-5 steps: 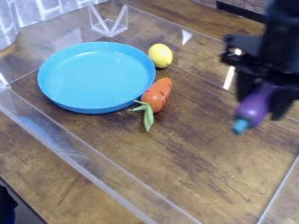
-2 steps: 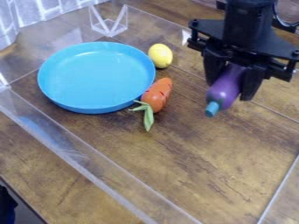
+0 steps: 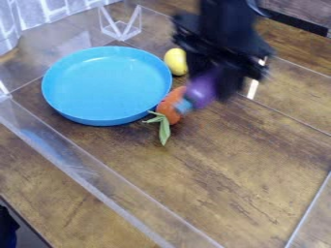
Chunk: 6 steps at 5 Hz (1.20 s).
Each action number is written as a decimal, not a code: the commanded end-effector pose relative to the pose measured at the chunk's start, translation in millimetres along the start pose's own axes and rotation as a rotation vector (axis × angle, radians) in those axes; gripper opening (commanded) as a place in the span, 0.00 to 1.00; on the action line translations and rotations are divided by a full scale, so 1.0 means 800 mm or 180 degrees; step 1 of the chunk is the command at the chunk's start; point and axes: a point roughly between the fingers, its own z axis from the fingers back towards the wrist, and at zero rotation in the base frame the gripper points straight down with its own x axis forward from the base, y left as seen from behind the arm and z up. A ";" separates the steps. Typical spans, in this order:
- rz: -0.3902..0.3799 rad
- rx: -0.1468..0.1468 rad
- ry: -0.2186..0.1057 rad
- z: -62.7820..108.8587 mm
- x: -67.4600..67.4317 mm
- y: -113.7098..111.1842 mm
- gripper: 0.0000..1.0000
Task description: Put the purple eggplant on the blue tray
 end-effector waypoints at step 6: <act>-0.0123 0.0057 -0.0035 -0.010 -0.014 0.090 0.00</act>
